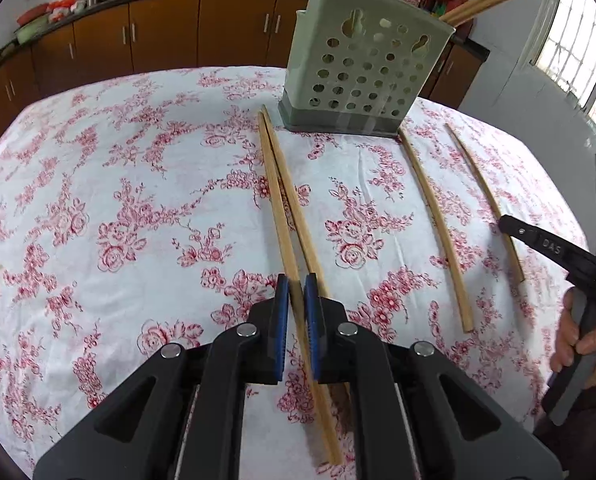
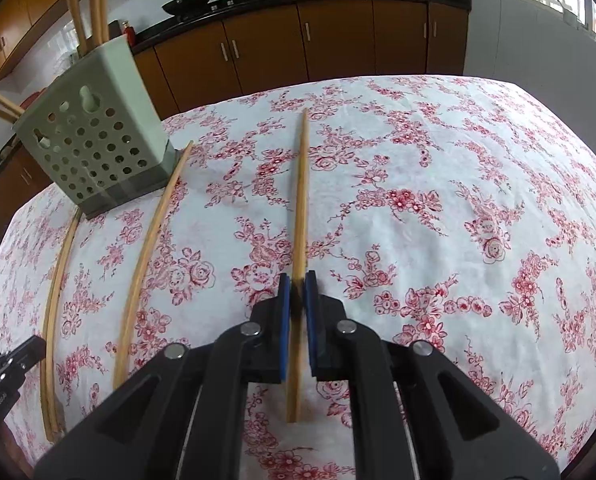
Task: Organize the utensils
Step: 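Lower the right tool onto a loose chopstick and close it while the left tool grasps another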
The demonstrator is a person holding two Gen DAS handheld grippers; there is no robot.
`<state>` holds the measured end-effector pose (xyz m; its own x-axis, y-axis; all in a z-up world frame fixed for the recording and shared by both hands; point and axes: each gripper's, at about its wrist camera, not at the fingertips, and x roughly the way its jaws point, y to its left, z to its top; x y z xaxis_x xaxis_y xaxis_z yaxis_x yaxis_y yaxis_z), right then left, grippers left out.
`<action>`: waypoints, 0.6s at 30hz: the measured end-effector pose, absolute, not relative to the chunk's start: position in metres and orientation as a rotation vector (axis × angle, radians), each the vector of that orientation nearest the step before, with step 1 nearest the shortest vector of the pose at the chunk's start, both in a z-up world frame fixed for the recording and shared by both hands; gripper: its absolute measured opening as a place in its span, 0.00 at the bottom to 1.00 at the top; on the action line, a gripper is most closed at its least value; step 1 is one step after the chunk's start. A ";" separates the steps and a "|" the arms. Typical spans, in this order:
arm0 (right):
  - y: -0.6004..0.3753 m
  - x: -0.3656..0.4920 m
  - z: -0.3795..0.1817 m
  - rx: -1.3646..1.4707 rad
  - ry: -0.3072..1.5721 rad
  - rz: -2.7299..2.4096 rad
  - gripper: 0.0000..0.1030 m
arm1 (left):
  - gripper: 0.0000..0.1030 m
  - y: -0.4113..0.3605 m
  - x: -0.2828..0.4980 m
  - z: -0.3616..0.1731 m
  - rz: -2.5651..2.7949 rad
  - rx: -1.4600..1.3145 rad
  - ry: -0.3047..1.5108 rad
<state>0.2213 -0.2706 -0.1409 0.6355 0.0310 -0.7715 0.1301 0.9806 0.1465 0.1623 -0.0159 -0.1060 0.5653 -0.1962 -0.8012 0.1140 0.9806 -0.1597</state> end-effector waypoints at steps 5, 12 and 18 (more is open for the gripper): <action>-0.259 0.223 -0.141 0.145 0.882 -0.003 0.09 | 0.07 0.005 0.182 -0.105 -0.076 -0.097 0.939; -0.253 0.235 -0.140 0.106 0.871 0.026 0.08 | 0.07 0.064 0.214 -0.104 0.053 -0.134 0.923; -0.262 0.244 -0.143 0.121 0.857 -0.010 0.08 | 0.07 0.074 0.219 -0.105 0.048 -0.160 0.899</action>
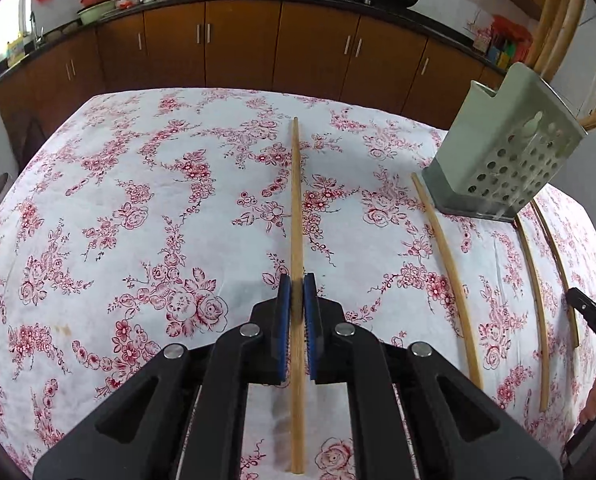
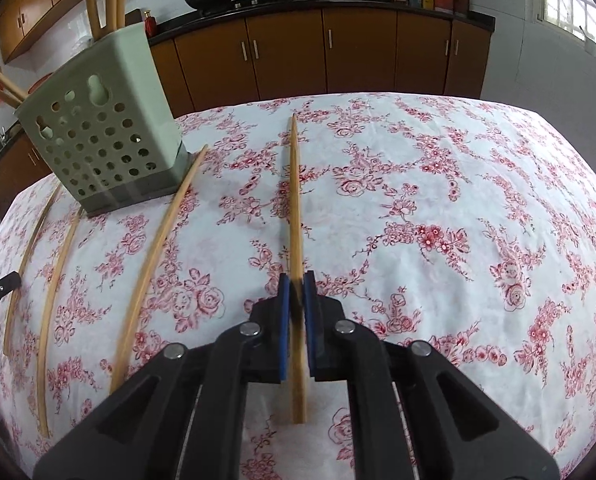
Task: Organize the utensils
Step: 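Lower the right tool onto a loose chopstick and close it while the left tool grasps another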
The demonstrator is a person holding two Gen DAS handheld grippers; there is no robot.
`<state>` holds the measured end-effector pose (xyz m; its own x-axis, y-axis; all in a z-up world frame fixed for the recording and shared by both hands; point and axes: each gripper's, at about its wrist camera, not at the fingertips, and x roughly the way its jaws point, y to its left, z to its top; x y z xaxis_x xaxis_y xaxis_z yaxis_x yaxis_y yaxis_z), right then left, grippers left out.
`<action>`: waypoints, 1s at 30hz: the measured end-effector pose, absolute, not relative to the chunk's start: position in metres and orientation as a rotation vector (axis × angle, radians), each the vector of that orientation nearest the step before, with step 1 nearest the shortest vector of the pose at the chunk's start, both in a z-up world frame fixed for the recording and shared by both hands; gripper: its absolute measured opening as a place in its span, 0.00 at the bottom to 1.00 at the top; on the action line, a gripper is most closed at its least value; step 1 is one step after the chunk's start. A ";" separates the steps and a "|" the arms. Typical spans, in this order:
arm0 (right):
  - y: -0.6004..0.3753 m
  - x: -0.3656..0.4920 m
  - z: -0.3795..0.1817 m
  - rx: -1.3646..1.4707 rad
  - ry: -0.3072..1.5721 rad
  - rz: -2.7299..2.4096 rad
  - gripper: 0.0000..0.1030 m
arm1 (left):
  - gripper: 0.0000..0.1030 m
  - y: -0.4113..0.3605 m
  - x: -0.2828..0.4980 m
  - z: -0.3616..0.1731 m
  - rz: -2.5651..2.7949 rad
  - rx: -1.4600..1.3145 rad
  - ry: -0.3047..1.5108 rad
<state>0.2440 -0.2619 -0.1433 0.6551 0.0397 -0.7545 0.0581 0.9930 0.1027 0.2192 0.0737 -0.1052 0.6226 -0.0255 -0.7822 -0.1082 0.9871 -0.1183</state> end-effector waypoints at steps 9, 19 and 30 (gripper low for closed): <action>-0.262 0.245 -0.144 0.125 0.856 -0.008 0.08 | 0.08 0.071 0.214 -0.106 0.040 -0.168 0.879; -0.262 0.243 -0.144 0.113 0.856 -0.009 0.08 | 0.08 0.069 0.211 -0.104 0.038 -0.150 0.883; -0.262 0.229 -0.143 0.106 0.856 0.002 0.08 | 0.08 0.068 0.187 -0.105 0.022 -0.133 0.887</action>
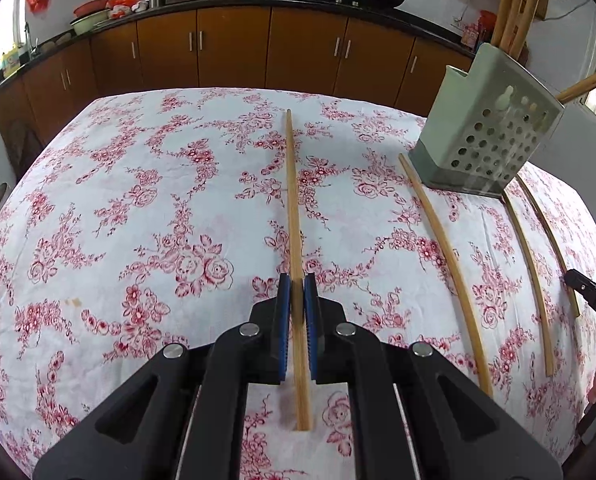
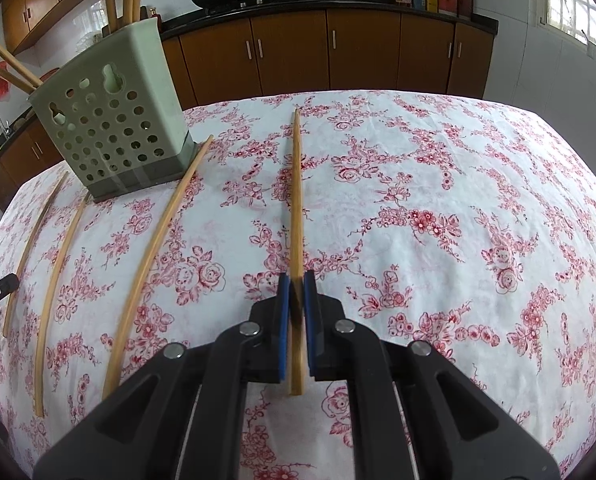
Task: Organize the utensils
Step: 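Lower the right tool onto a loose chopstick and close it while the left tool grasps another, then lift both chopsticks upright and carry them above the green holder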
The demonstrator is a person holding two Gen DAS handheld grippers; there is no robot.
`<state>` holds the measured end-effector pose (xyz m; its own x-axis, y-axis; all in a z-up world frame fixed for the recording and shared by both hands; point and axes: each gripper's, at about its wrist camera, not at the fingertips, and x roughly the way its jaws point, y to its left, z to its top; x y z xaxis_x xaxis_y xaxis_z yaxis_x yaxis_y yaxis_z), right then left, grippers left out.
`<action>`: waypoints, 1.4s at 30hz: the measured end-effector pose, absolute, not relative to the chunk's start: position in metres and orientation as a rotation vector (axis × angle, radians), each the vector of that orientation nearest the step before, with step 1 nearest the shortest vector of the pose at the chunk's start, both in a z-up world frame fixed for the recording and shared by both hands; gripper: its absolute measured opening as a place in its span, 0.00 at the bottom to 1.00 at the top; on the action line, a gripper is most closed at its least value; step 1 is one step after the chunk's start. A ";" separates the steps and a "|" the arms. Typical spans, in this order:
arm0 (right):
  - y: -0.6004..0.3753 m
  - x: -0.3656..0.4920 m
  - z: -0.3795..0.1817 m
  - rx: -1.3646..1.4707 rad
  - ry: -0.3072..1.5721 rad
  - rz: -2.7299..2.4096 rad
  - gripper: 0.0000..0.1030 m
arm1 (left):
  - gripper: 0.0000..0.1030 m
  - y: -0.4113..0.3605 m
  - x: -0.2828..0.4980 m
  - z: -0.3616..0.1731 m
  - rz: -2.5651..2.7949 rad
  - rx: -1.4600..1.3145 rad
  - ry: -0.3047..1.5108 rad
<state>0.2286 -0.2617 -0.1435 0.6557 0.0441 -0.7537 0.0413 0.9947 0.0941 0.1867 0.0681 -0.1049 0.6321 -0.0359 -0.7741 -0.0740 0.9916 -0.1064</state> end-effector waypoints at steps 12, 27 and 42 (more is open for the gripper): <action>-0.265 0.219 -0.144 0.112 0.858 0.009 0.08 | 0.08 0.066 0.174 -0.105 0.014 -0.124 0.892; -0.267 0.203 -0.132 0.117 0.844 0.015 0.08 | 0.07 0.055 0.152 -0.104 0.030 -0.041 0.915; -0.288 0.180 -0.018 0.143 0.525 0.020 0.08 | 0.07 0.091 0.140 0.014 0.016 -0.236 0.596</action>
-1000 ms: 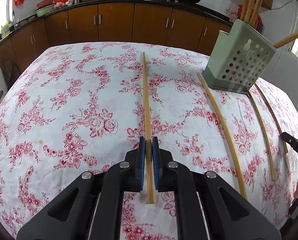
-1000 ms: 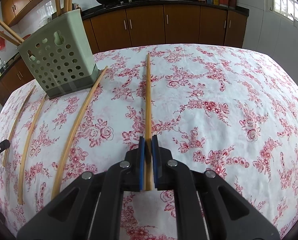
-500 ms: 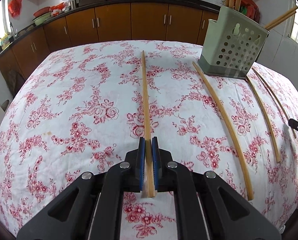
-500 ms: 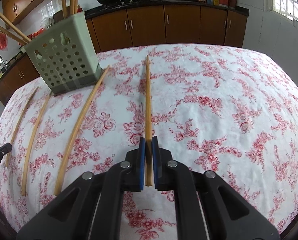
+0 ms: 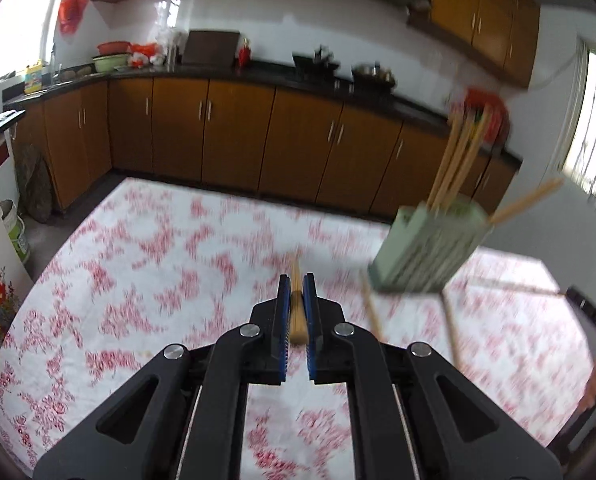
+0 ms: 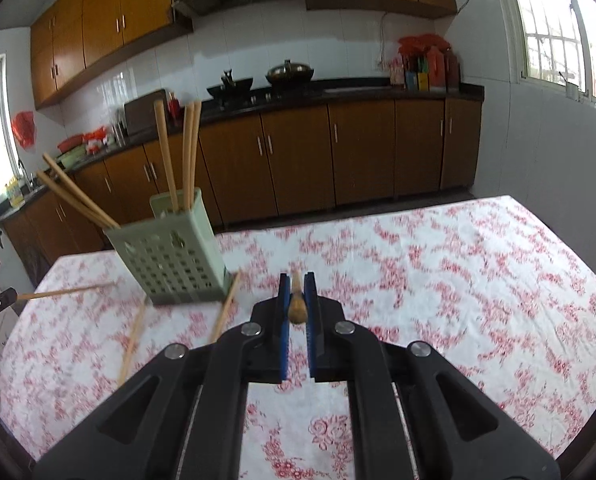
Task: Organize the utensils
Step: 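Lift both chopsticks upright and carry them above the green holder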
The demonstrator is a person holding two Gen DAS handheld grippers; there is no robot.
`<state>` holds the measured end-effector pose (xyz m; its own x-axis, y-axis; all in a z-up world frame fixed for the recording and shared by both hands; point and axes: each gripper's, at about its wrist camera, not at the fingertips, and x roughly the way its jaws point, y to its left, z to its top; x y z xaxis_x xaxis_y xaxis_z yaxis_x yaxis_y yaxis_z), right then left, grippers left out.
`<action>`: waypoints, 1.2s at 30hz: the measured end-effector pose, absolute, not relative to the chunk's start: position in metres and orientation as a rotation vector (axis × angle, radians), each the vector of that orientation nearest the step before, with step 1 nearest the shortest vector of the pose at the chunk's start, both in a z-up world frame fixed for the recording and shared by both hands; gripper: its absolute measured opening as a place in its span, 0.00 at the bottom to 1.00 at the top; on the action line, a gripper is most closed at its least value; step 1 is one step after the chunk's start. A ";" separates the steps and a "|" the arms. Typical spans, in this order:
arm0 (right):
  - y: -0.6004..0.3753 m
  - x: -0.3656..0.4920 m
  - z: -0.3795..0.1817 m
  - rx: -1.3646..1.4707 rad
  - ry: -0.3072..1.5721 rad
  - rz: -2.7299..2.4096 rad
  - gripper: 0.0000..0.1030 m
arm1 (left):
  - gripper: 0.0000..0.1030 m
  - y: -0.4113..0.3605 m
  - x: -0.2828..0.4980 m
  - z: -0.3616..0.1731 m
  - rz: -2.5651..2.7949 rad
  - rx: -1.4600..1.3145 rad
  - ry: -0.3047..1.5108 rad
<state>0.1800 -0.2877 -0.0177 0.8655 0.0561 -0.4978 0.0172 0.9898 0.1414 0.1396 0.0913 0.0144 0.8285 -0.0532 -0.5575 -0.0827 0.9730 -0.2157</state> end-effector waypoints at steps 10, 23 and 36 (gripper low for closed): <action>-0.296 0.177 -0.003 0.190 0.477 0.022 0.08 | 0.07 0.092 0.140 0.047 0.016 -0.247 0.502; -0.292 0.176 0.013 0.189 0.440 0.043 0.08 | 0.07 0.086 0.139 0.054 0.001 -0.246 0.480; -0.289 0.167 0.091 0.260 0.317 0.195 0.08 | 0.07 0.054 0.135 0.113 -0.108 -0.240 0.375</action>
